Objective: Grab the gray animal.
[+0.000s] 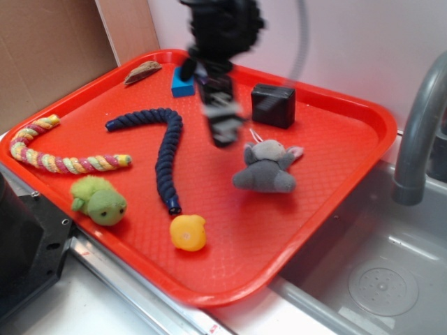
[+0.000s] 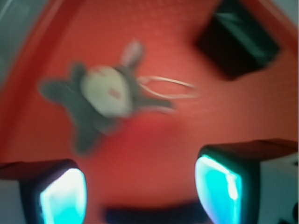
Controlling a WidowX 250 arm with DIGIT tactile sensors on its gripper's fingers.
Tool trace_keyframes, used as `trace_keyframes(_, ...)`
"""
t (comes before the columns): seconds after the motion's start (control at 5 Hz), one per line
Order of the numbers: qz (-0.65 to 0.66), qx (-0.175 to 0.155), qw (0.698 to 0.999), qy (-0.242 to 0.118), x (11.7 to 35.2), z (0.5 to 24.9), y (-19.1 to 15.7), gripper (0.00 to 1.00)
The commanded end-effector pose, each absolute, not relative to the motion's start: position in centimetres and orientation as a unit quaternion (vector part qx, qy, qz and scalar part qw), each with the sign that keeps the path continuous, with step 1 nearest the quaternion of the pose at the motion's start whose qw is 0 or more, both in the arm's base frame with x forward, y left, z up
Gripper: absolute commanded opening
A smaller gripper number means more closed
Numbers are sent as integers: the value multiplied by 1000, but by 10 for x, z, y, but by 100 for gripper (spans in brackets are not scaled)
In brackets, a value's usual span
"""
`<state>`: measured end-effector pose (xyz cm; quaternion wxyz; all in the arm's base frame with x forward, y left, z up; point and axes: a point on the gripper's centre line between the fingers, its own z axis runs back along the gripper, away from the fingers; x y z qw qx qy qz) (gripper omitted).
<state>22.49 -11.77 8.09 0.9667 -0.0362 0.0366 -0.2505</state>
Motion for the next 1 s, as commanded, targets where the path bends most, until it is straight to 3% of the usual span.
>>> trace_keyframes(0.0,-78,-57,995,21,253,85,-143,100)
trace_keyframes(0.2,-61,-31,998,12,270,63,-128,100)
trace_keyframes(0.4,-57,-45,997,19,291,35,-127,100)
trace_keyframes(0.6,-48,-37,997,52,301,13,-128,100)
trace_keyframes(0.8,-78,-10,995,59,299,17,-125,0)
